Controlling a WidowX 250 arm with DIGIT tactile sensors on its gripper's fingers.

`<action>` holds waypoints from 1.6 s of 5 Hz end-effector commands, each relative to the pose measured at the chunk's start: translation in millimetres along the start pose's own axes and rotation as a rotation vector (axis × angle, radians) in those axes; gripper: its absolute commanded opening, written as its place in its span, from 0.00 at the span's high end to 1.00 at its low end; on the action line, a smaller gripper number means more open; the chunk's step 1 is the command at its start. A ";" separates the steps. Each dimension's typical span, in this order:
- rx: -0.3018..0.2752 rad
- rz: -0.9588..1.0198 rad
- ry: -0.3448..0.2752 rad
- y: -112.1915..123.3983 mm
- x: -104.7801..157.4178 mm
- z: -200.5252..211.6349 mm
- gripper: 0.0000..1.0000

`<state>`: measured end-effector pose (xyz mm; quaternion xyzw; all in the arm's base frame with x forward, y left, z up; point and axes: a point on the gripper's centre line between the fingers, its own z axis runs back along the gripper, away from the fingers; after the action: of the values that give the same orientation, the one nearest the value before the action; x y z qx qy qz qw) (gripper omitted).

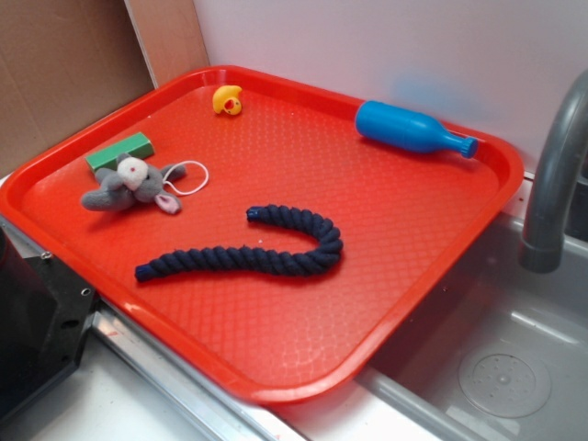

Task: Grab the blue rope.

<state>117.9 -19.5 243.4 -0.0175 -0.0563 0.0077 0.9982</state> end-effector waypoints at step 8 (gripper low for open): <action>0.079 -0.658 0.180 -28.7 28.0 -160.1 0.00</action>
<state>169.5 -56.9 83.0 0.0403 0.0433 -0.3118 0.9483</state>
